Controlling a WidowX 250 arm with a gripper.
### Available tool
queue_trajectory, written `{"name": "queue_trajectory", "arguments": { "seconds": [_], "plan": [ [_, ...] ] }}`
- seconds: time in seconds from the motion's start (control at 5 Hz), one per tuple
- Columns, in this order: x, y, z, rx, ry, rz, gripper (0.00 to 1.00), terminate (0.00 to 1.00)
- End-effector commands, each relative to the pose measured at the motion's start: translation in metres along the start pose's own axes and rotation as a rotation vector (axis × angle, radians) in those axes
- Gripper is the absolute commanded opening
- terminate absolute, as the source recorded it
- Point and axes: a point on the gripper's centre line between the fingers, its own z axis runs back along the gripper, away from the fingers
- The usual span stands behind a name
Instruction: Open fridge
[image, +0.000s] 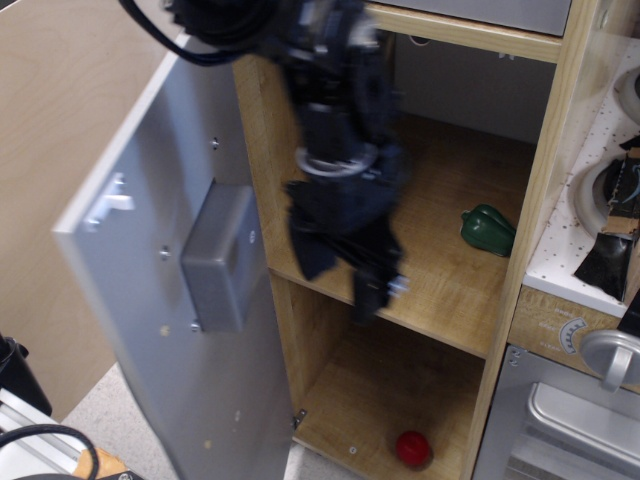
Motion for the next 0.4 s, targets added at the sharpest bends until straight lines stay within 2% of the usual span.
{"name": "queue_trajectory", "arguments": {
  "seconds": [0.0, 0.2],
  "plan": [
    [-0.0004, 0.0542, 0.0176, 0.047, -0.061, 0.013, 1.00, 0.00],
    [-0.0020, 0.0605, 0.0216, 0.067, -0.100, 0.025, 1.00, 1.00]
  ]
}}
